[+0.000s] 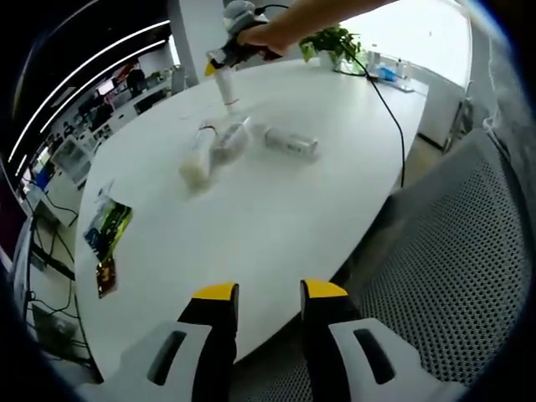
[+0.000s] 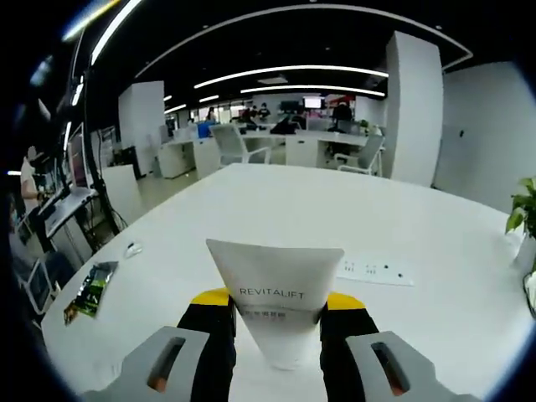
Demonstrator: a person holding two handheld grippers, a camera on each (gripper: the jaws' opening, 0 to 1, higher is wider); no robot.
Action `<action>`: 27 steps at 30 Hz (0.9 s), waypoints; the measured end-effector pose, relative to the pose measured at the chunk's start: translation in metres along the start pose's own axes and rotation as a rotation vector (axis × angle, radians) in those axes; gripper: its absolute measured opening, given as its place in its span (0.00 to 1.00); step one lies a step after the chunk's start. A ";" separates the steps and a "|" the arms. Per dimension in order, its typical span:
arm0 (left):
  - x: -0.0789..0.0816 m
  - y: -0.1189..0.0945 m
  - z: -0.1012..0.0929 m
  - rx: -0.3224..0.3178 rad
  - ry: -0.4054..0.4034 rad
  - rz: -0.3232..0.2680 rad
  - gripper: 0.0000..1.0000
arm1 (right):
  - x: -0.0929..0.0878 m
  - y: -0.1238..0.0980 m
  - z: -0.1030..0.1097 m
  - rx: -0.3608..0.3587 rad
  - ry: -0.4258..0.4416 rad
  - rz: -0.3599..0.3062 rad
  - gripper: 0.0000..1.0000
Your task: Arrange the skincare products in the storage area until every visible bottle or jar stands upright without overlapping.
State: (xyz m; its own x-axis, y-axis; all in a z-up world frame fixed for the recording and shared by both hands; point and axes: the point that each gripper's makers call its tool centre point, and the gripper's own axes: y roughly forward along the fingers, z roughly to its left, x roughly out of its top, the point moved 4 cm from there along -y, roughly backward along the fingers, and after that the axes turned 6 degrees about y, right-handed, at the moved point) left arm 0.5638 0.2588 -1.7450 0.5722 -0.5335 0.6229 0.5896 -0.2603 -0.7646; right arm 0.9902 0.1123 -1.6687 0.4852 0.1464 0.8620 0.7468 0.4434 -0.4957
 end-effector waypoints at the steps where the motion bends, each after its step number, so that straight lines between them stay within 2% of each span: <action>1: 0.000 0.000 0.000 -0.002 -0.001 0.002 0.25 | 0.001 0.000 0.000 -0.009 0.006 -0.005 0.35; 11: -0.001 0.001 -0.002 -0.012 -0.003 0.012 0.24 | 0.005 0.008 -0.010 -0.068 0.073 -0.031 0.35; 18: -0.002 0.002 -0.002 -0.013 -0.002 0.014 0.24 | 0.006 0.011 -0.011 -0.076 0.101 -0.041 0.35; 27: -0.002 0.001 -0.001 -0.007 -0.004 0.016 0.24 | 0.004 0.009 -0.007 -0.073 0.080 -0.060 0.36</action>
State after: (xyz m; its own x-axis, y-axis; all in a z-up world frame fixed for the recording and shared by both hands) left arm 0.5626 0.2589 -1.7474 0.5834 -0.5347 0.6114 0.5763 -0.2579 -0.7755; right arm 1.0019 0.1104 -1.6700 0.4714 0.0489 0.8806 0.8054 0.3830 -0.4524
